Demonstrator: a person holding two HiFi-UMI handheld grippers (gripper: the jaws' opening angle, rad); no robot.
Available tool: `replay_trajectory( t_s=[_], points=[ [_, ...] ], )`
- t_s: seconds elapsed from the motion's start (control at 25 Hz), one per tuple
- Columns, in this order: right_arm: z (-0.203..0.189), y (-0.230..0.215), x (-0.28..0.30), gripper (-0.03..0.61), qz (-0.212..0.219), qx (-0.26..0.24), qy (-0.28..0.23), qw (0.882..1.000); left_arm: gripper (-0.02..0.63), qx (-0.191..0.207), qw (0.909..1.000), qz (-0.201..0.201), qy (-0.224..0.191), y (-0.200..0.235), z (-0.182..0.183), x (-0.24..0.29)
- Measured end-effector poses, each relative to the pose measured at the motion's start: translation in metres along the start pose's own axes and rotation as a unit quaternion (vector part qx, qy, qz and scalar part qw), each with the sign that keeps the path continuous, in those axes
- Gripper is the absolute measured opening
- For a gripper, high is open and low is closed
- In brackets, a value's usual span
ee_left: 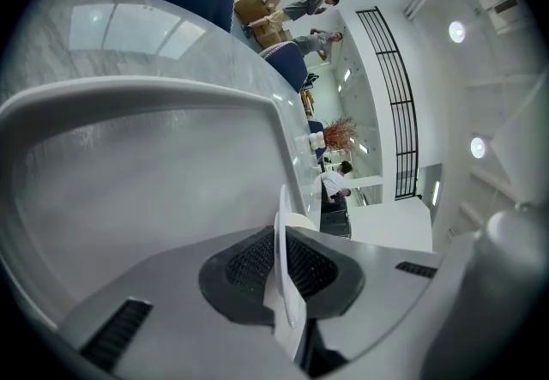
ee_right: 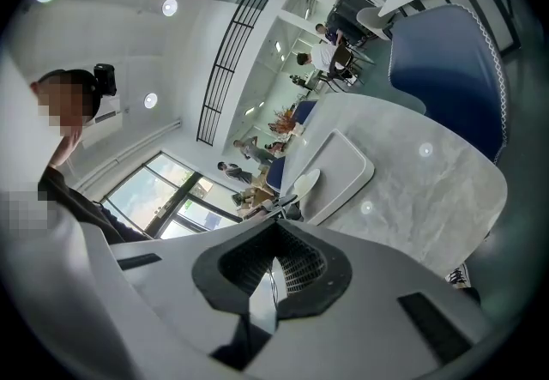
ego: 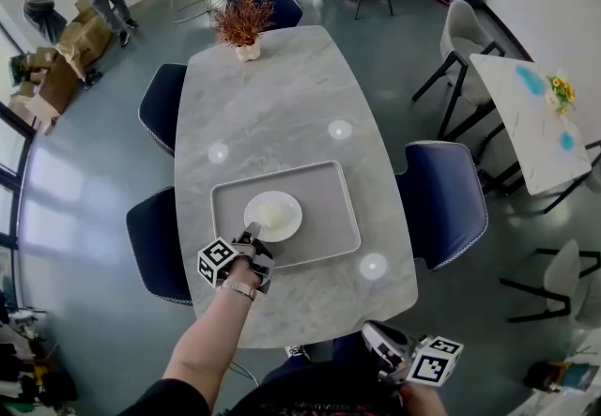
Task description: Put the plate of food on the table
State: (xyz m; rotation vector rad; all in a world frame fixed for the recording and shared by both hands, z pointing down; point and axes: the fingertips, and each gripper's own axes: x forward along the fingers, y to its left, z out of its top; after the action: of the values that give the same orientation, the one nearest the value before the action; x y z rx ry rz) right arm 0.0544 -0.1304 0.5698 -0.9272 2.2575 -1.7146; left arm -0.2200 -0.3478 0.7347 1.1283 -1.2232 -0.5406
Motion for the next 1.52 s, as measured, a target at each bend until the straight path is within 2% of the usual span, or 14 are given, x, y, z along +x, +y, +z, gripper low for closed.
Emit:
replay_trajectory(
  t_s=[0.56, 0.88, 1.12, 1.2, 1.4, 1.48, 1.52],
  points=[
    [0.004, -0.008, -0.001, 0.011, 0.001, 0.006, -0.001, 1.000, 0.031, 0.037, 0.9975, 0.059, 0.006, 0.008, -0.003, 0.005],
    [0.006, -0.006, -0.001, 0.011, 0.005, 0.009, -0.001, 1.000, 0.032, 0.081, 0.9928, 0.086, 0.019, 0.005, -0.005, 0.006],
    [0.006, -0.007, 0.000, 0.011, 0.008, 0.012, -0.003, 1.000, 0.037, 0.145, 0.9835, 0.098, 0.046, 0.000, -0.008, 0.003],
    [0.005, -0.005, 0.001, 0.011, 0.010, 0.014, -0.002, 1.000, 0.093, 0.168, 0.9787, 0.104, 0.057, -0.002, -0.008, 0.003],
    [0.003, -0.001, 0.004, 0.011, 0.012, 0.013, -0.001, 1.000, 0.104, 0.181, 0.9748, 0.112, 0.068, -0.002, -0.010, 0.000],
    [0.001, 0.000, 0.005, 0.011, 0.014, 0.013, -0.001, 1.000, 0.157, 0.189, 0.9729, 0.111, 0.074, -0.003, -0.011, 0.000],
    [0.000, 0.000, 0.006, 0.011, 0.015, 0.013, 0.000, 1.000, 0.163, 0.192, 0.9720, 0.111, 0.077, -0.003, -0.012, 0.000]
  ],
)
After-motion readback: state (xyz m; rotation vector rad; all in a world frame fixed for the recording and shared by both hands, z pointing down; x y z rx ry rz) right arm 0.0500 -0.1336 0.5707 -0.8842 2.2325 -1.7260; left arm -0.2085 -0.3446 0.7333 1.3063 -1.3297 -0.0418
